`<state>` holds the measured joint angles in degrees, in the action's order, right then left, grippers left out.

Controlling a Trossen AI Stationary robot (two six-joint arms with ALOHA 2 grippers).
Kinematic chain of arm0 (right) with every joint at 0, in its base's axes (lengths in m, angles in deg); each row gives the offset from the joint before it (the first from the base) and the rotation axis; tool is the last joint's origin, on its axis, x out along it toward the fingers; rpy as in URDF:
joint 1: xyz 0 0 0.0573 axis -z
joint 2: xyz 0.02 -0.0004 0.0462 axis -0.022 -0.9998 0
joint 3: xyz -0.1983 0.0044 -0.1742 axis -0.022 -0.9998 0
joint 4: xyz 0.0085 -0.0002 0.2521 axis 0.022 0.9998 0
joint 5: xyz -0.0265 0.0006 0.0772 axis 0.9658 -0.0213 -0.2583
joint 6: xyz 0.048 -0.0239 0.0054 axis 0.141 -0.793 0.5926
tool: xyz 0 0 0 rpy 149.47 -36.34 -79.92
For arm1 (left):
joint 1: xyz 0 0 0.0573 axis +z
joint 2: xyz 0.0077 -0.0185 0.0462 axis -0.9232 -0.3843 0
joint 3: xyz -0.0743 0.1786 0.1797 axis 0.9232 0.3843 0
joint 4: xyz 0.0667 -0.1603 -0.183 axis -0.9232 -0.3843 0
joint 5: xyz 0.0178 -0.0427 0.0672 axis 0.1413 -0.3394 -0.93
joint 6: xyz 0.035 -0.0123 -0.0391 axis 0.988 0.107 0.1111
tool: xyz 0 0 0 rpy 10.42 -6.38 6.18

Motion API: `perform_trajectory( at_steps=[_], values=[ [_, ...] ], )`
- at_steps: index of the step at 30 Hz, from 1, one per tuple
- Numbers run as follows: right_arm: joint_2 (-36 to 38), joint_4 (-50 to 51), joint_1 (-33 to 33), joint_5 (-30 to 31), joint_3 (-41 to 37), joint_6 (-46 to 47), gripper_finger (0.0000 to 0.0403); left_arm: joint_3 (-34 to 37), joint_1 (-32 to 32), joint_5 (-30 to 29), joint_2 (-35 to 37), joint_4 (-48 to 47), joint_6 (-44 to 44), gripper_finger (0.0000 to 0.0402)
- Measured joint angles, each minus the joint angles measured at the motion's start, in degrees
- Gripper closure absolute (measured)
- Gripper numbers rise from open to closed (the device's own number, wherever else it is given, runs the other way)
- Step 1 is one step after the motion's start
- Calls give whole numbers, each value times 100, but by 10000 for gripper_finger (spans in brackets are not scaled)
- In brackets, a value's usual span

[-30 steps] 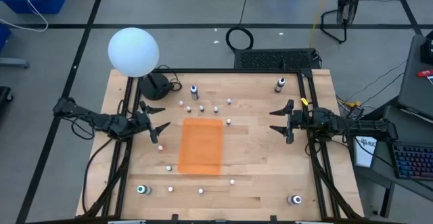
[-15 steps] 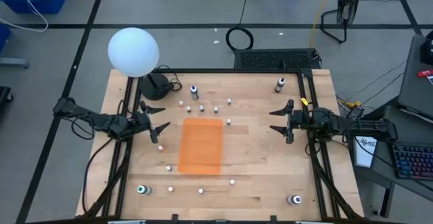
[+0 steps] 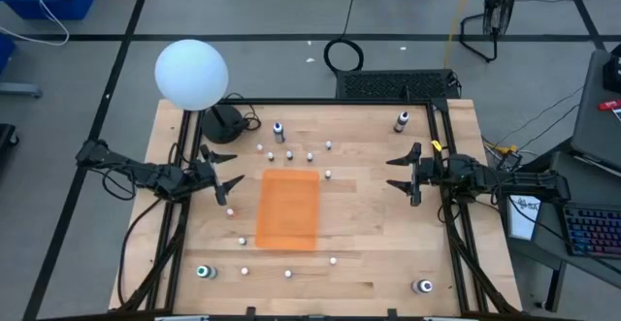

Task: Pick & Place food coloring

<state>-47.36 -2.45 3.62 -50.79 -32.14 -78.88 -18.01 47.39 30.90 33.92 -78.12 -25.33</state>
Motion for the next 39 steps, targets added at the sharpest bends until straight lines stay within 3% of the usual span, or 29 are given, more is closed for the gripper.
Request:
perform_trajectory(
  at_steps=[35,39],
  values=[
    [-1,0,0,-1,0,2,140,-2,0,-2,0,0,0,92],
    [-1,-88,0,18,-1,868,140,-2,0,0,-2,0,0,91]
  ],
)
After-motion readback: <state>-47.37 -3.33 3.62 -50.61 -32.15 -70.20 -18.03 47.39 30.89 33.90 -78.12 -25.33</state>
